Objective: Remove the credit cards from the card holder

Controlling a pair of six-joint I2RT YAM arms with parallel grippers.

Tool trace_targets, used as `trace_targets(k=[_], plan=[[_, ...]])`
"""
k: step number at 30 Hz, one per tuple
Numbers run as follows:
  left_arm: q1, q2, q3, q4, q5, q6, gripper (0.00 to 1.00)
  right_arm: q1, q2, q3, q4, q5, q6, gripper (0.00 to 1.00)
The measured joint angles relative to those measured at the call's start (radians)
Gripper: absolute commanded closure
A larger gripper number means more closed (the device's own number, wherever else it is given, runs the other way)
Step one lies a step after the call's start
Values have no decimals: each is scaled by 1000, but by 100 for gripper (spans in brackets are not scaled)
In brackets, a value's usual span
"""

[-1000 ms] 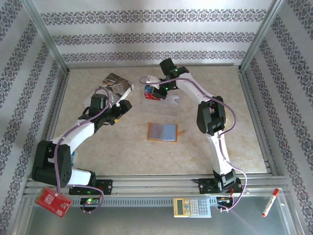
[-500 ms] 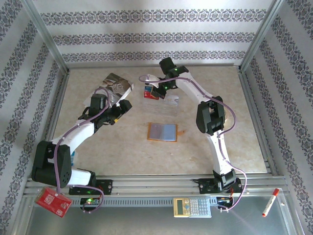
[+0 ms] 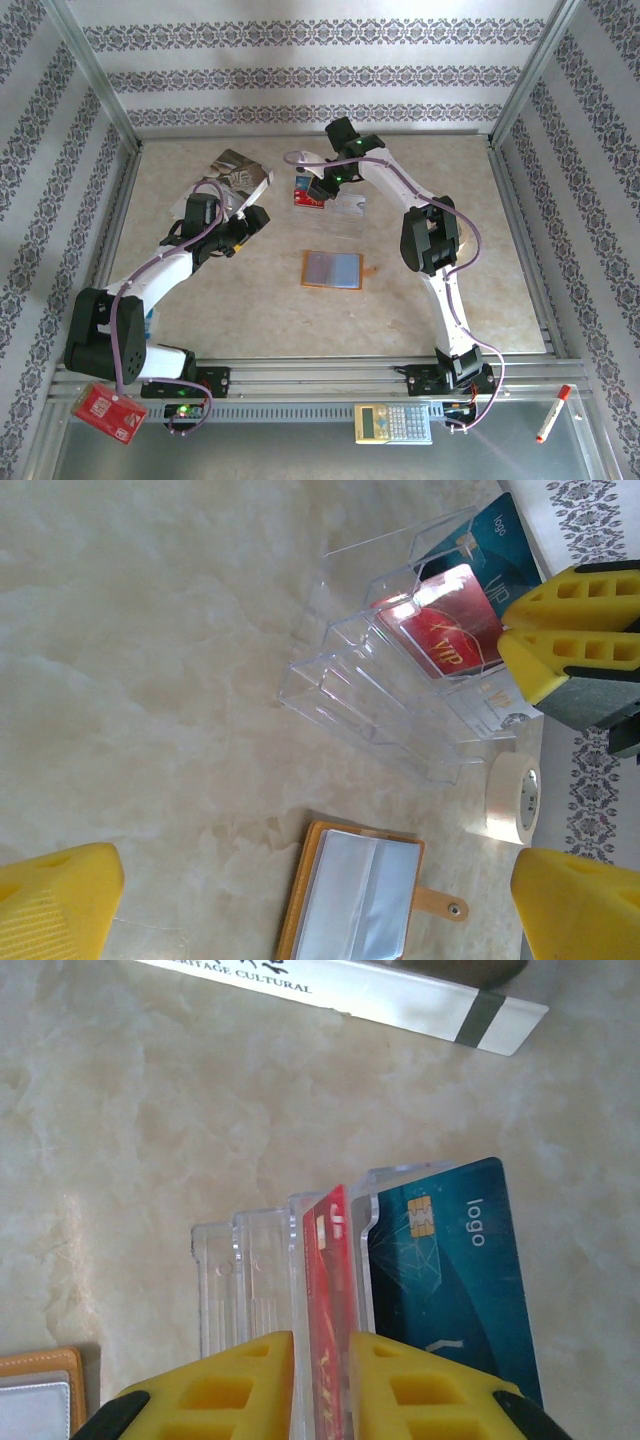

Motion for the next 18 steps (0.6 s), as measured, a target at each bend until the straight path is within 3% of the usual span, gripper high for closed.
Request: trace_targets(k=[9, 15, 18], plan=[[0, 0, -1, 0, 7, -3, 0, 0, -113, -66, 37, -27, 99, 75], [0, 0, -16, 1, 32, -3, 0, 4, -350, -307, 151, -26, 303, 71], [0, 0, -25, 0, 38, -3, 0, 21, -480, -483, 229, 23, 485, 71]])
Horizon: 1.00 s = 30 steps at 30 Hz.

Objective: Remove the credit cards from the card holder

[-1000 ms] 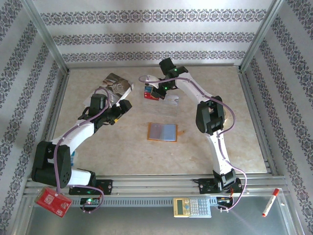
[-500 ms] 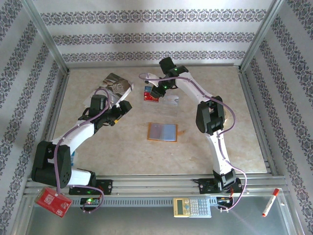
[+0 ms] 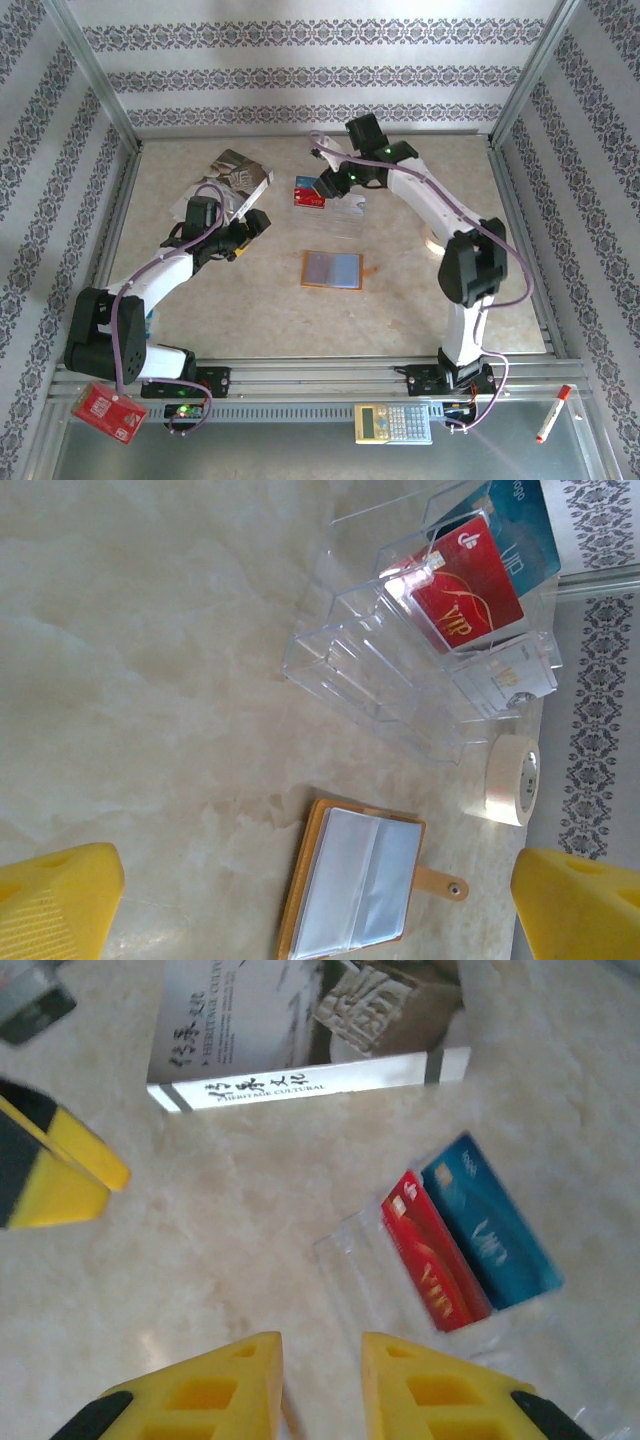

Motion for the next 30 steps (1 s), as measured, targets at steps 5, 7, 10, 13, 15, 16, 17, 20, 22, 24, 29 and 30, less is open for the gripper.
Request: trace_targets(k=[5, 7, 10, 13, 15, 16, 17, 20, 22, 24, 29, 30], plan=[[-3, 0, -2, 0, 6, 9, 0, 61, -182, -336, 107, 122, 319, 61], [-3, 0, -2, -1, 3, 19, 0, 93, -231, -443, 122, 187, 417, 60], [-9, 0, -2, 0, -5, 31, 0, 146, -267, -533, 122, 291, 537, 52], [-10, 0, -2, 0, -5, 31, 0, 212, -271, -567, 127, 410, 613, 47], [-11, 7, -2, 2, -2, 31, 0, 264, -259, -570, 127, 481, 648, 45], [-12, 12, -2, 3, -1, 31, 0, 284, -249, -569, 127, 505, 660, 45], [-15, 18, -2, 5, 1, 31, 0, 307, -231, -566, 126, 532, 673, 44], [-21, 30, -5, 6, 11, 30, 1, 355, -164, -560, 126, 594, 706, 43], [-23, 31, -8, 6, 13, 30, 2, 372, -122, -559, 123, 624, 718, 41], [-22, 31, -9, 8, 14, 29, 4, 381, -85, -557, 115, 646, 721, 41], [-23, 41, -9, 8, 18, 26, 11, 388, -6, -527, 97, 675, 721, 40], [-25, 45, -10, 9, 19, 23, 13, 388, 6, -524, 97, 679, 721, 40]])
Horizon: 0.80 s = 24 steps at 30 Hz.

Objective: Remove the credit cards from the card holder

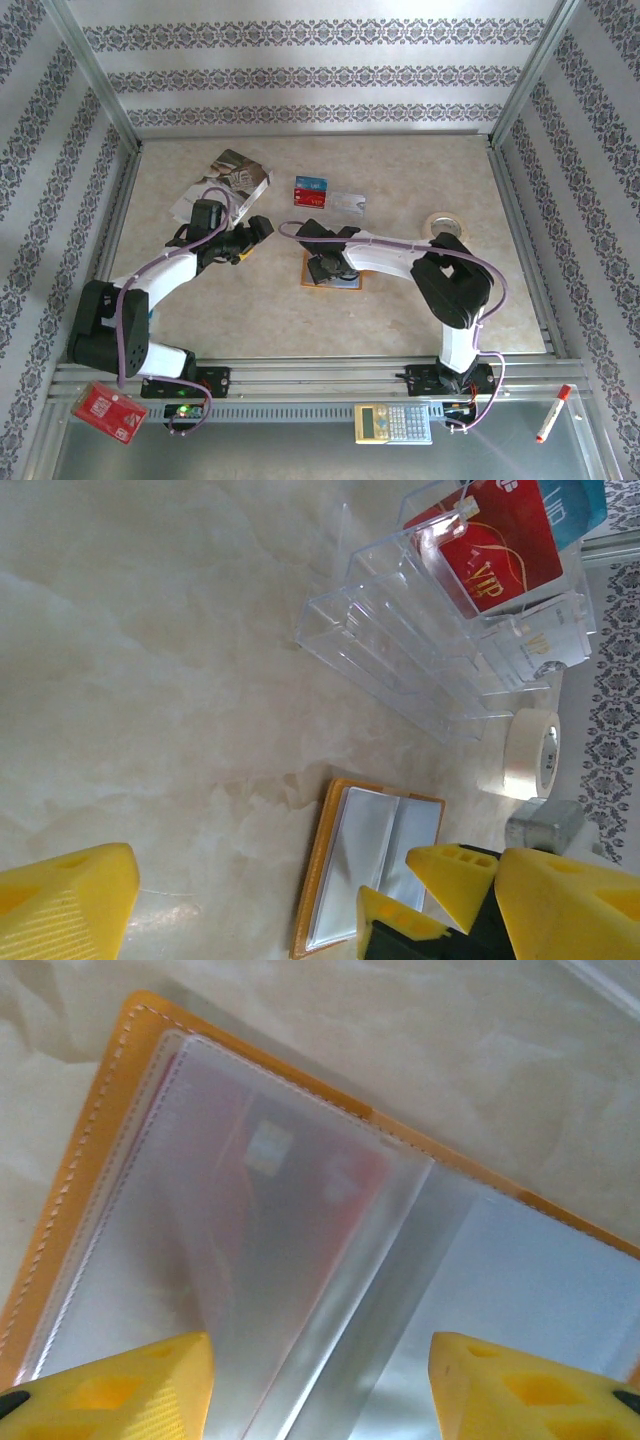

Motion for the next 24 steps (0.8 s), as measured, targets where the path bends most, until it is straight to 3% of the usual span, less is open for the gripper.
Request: trace_targets(k=[9, 24], plan=[[-50, 53, -7, 31, 44, -50, 42, -2, 8, -14, 20, 17, 1, 56], [-292, 228, 7, 126, 74, -182, 78, -49, -58, -127, 160, -80, -15, 62]])
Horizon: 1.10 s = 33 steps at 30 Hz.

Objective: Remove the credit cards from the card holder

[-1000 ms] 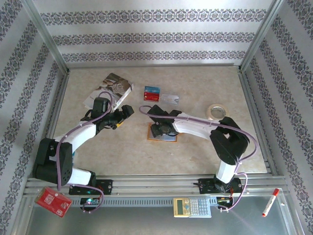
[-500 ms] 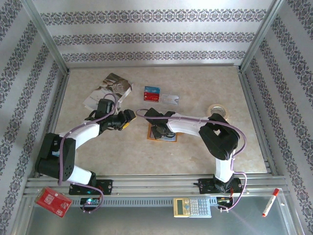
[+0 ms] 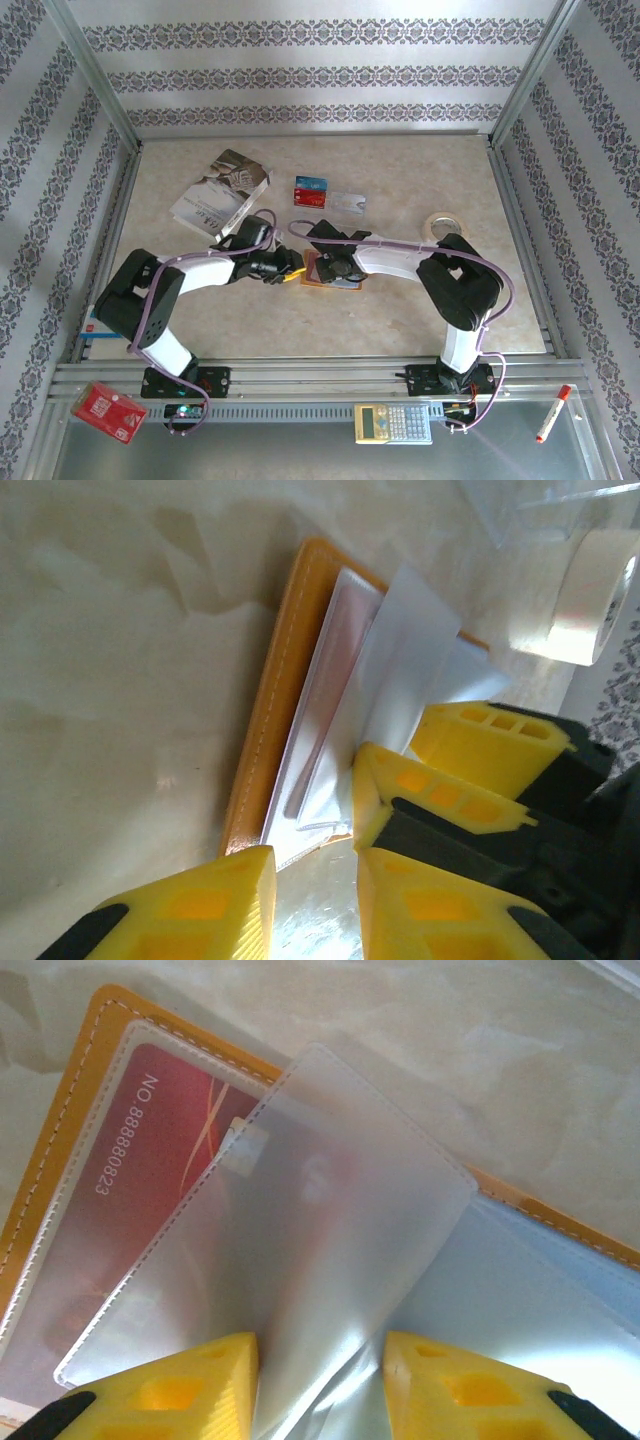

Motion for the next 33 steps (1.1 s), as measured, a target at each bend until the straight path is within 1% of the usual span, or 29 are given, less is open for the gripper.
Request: trace_targets(k=[2, 4, 14, 22, 26, 33], plan=[[-11, 25, 9, 13, 2, -14, 81, -5, -3, -5, 7, -11, 0, 62], [-18, 46, 17, 28, 2, -28, 81, -9, -4, -6, 10, -20, 0, 62], [-33, 108, 59, 33, -15, -48, 81, -14, -11, -19, 27, -34, 0, 63], [-36, 118, 91, -31, -43, -43, 80, -34, -26, -39, 54, -74, 4, 63], [-46, 133, 128, -85, -58, -22, 79, -54, -40, -63, 87, -120, 8, 63], [-53, 155, 192, -177, -63, 32, 78, -124, -87, -145, 202, -284, 34, 57]])
